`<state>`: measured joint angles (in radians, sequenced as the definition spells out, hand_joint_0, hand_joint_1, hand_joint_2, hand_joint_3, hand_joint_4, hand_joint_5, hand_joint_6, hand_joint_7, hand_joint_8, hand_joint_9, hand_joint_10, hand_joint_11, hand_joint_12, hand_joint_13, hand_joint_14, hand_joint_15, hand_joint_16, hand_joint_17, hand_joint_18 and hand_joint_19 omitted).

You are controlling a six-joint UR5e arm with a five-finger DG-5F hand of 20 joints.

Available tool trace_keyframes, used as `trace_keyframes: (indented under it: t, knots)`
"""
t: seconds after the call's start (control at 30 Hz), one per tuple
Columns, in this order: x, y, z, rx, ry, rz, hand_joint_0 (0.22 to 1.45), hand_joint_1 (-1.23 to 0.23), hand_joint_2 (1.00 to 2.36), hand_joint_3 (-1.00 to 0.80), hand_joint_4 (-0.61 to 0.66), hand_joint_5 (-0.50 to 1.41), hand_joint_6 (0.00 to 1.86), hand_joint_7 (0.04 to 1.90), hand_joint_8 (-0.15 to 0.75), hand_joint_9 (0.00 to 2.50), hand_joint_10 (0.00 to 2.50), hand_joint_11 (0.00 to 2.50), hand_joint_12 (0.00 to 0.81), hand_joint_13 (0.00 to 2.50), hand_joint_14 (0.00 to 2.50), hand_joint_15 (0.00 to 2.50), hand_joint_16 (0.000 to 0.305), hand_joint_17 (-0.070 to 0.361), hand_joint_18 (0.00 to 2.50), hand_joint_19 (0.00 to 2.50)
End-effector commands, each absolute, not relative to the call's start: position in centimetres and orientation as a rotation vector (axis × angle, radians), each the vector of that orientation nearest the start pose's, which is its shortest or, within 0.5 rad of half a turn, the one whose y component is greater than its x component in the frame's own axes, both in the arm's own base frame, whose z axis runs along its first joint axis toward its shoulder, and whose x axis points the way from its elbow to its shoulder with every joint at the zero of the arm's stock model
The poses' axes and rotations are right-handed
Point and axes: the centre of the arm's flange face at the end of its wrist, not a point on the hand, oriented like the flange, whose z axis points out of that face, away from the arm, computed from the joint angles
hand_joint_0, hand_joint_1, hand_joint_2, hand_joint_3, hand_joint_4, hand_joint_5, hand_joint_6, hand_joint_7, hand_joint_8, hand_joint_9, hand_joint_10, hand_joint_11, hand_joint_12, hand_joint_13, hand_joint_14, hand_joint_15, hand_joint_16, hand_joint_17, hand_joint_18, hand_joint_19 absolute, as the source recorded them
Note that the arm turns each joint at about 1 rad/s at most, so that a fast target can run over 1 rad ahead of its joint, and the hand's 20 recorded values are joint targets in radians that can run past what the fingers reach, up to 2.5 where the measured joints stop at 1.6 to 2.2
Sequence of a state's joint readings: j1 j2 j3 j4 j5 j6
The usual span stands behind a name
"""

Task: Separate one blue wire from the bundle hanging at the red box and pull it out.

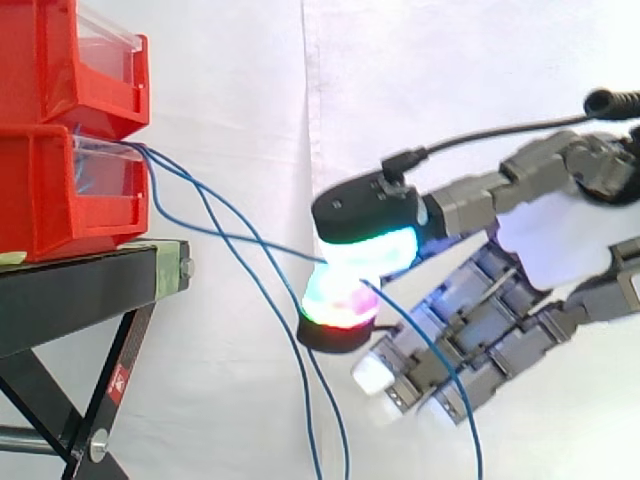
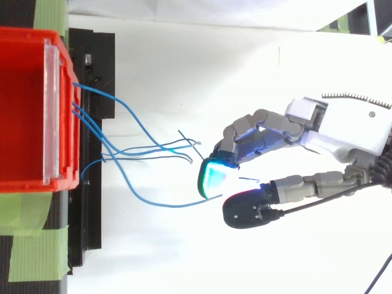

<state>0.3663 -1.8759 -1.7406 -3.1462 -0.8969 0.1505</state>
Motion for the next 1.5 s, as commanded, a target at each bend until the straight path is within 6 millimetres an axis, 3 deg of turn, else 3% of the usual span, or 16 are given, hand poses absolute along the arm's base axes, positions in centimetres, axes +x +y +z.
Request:
trace_keyframes:
  t: [0.0,0.4,1.03,1.47]
  knots:
    - [52.5,-0.3,24.8,1.591,1.257,0.695,0.63,-0.80,1.01,-0.12,-0.15,-0.16,0.92,0.97,0.327,0.64,0.02,0.68,0.406,0.26,0.01,0.46,0.056,0.126,0.39,0.36]
    - [51.5,0.1,24.7,1.625,1.242,0.710,0.63,-0.81,1.01,-0.12,-0.15,-0.16,0.92,0.97,0.329,0.65,0.01,0.69,0.406,0.26,0.01,0.45,0.056,0.125,0.39,0.36]
    - [52.2,0.5,25.1,1.616,1.215,0.748,0.64,-0.81,1.01,-0.12,-0.15,-0.16,0.92,0.97,0.327,0.66,0.02,0.67,0.406,0.26,0.01,0.45,0.056,0.125,0.39,0.36]
    - [49.3,-0.4,25.9,1.643,1.210,0.752,0.64,-0.81,1.01,-0.11,-0.15,-0.16,0.92,0.97,0.322,0.65,0.02,0.66,0.405,0.26,0.01,0.45,0.055,0.125,0.39,0.36]
